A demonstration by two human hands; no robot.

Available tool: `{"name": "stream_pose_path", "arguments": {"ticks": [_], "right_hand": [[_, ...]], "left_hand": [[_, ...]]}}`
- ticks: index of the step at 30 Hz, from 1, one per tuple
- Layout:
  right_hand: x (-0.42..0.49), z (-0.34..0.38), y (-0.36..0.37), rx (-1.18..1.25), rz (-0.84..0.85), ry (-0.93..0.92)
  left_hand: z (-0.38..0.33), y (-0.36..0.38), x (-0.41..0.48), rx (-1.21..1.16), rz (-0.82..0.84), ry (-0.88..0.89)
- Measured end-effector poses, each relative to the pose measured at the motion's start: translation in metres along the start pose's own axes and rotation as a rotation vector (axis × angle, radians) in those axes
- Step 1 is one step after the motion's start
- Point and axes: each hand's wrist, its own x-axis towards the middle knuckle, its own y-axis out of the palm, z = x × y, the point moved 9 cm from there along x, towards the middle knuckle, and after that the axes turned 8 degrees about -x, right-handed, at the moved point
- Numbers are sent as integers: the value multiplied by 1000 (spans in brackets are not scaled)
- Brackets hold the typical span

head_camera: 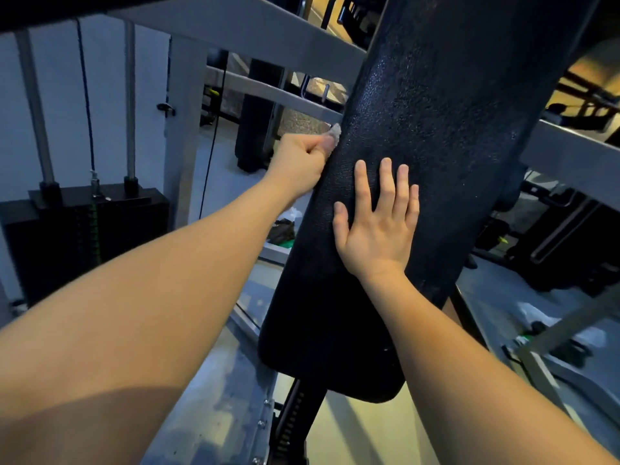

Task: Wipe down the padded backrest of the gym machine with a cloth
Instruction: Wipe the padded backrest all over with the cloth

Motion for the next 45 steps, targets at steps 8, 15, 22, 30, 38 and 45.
{"name": "stream_pose_path", "arguments": {"ticks": [8, 15, 22, 30, 38, 45], "right_hand": [[0, 1, -1, 7, 10, 1], [0, 1, 0, -3, 19, -3], [-1, 1, 0, 1, 15, 3], [0, 0, 0, 5, 34, -6], [0, -1, 2, 10, 47, -6], [-14, 2, 0, 68, 68, 30]], "left_hand": [[48, -20, -53, -3, 4, -212], [-16, -1, -10, 75, -74, -22], [82, -24, -89, 66, -13, -270], [22, -25, -43, 44, -74, -105], [58, -17, -101, 38, -64, -156], [97, -40, -151, 70, -100, -340]]}}
